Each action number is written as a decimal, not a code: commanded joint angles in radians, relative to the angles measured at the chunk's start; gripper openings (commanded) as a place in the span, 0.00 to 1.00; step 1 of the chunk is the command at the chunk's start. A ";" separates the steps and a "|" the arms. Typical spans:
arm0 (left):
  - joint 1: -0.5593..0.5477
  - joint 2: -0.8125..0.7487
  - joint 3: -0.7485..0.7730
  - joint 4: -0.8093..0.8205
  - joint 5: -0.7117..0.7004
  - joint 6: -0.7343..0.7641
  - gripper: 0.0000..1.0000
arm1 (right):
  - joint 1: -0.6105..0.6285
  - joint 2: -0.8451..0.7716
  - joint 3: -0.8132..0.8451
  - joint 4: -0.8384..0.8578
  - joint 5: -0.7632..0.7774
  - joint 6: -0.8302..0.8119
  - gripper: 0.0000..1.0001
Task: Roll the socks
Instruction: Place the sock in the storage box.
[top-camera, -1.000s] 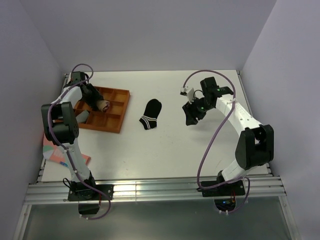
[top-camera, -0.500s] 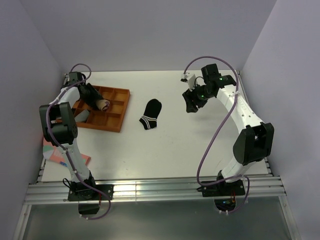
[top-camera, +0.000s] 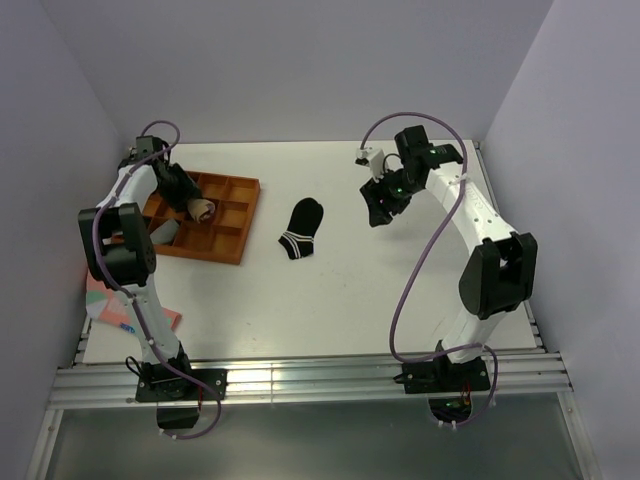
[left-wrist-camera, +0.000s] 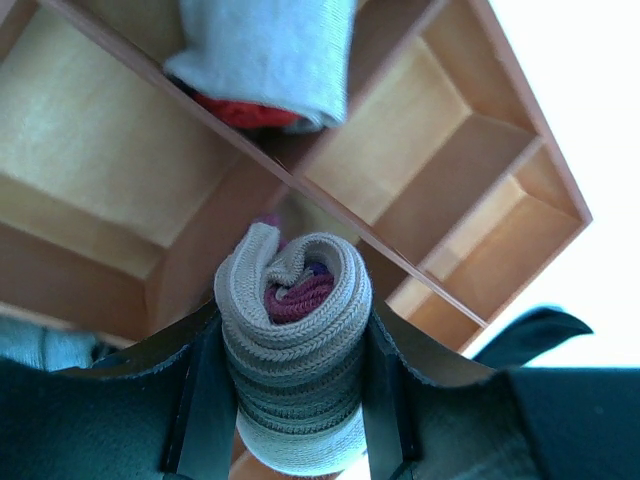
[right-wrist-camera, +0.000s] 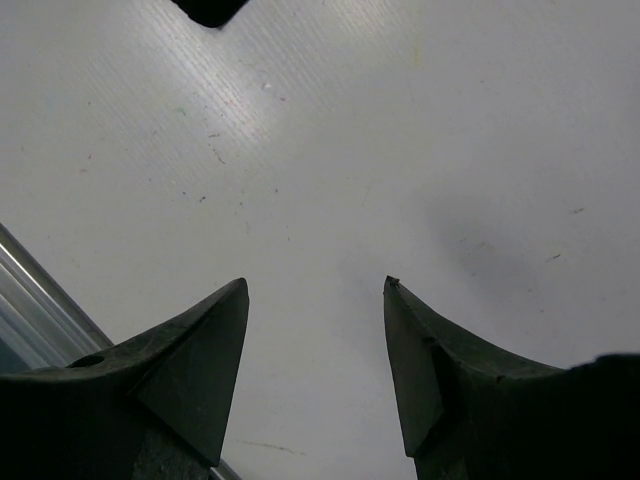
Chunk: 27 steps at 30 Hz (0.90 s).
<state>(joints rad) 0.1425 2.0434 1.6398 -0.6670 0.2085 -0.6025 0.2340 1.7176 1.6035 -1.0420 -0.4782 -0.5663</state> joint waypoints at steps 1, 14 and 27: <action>0.002 0.058 0.058 -0.060 -0.032 0.049 0.00 | 0.019 0.016 0.064 -0.013 -0.016 0.002 0.64; -0.027 0.144 0.055 -0.039 -0.135 0.021 0.00 | 0.036 0.028 0.058 -0.009 -0.042 0.020 0.64; -0.052 0.173 -0.041 0.063 -0.297 -0.085 0.00 | 0.036 -0.015 -0.028 0.020 0.000 0.017 0.63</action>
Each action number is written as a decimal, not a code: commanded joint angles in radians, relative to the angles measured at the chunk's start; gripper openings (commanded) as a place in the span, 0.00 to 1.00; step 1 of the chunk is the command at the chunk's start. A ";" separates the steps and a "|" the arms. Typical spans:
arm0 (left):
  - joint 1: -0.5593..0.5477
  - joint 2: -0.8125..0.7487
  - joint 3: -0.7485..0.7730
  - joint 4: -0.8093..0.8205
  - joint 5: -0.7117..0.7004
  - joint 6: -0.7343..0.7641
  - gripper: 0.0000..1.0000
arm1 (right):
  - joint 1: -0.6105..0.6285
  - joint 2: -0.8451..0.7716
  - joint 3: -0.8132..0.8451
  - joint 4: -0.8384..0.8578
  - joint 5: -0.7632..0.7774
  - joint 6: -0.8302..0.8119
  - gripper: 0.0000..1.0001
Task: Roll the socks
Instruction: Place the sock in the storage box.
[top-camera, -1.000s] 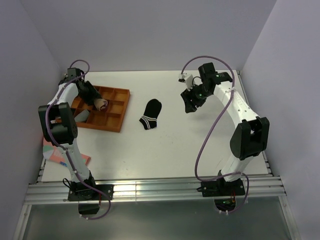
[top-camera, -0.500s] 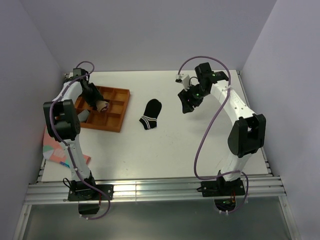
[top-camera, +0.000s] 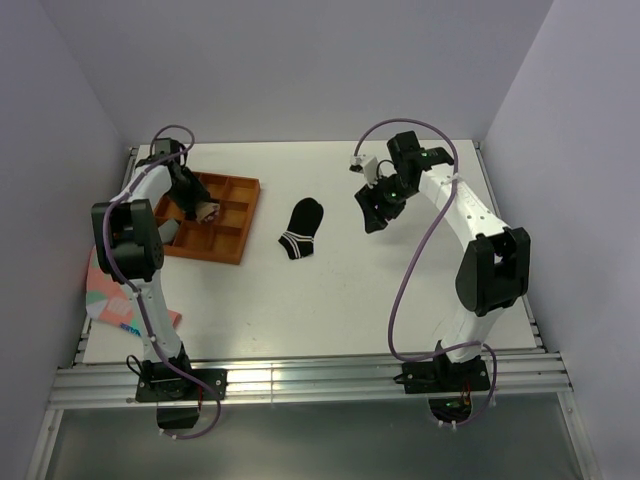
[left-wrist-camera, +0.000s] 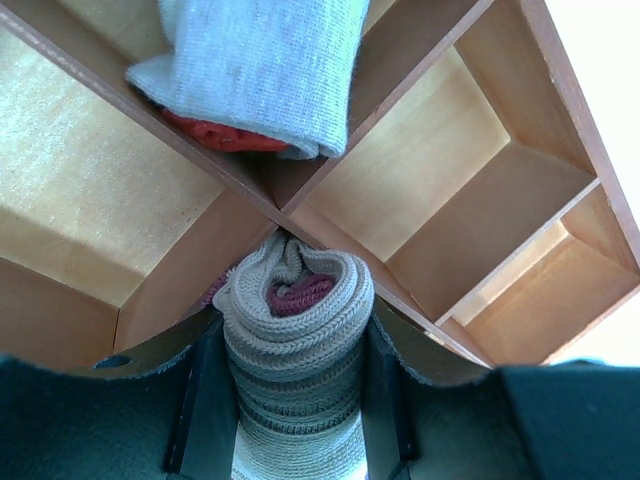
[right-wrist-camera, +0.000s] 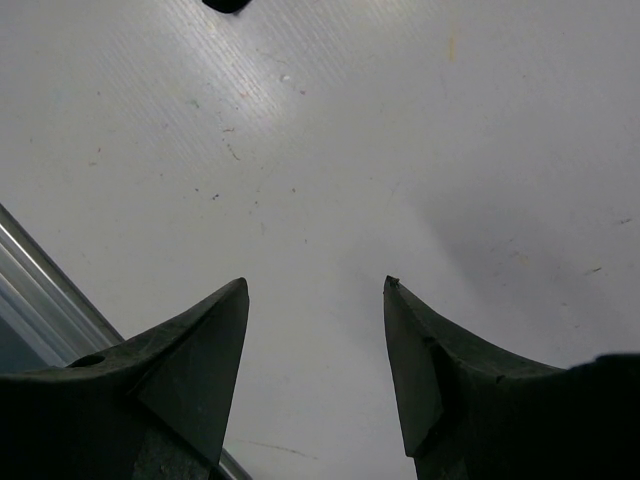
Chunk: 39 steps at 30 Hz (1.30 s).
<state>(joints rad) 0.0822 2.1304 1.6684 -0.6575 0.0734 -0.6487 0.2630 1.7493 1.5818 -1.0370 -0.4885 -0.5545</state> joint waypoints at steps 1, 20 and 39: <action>0.007 0.088 -0.079 0.061 -0.184 -0.042 0.00 | 0.007 -0.048 -0.009 0.014 0.011 0.005 0.63; -0.041 0.114 -0.128 0.009 -0.397 -0.163 0.00 | 0.007 -0.079 -0.080 0.034 0.024 0.001 0.63; -0.036 0.077 -0.003 -0.076 -0.291 -0.160 0.44 | 0.007 -0.100 -0.065 0.009 0.021 -0.016 0.63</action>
<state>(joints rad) 0.0120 2.1426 1.6653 -0.6838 -0.1642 -0.7994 0.2642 1.6974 1.5017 -1.0187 -0.4637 -0.5594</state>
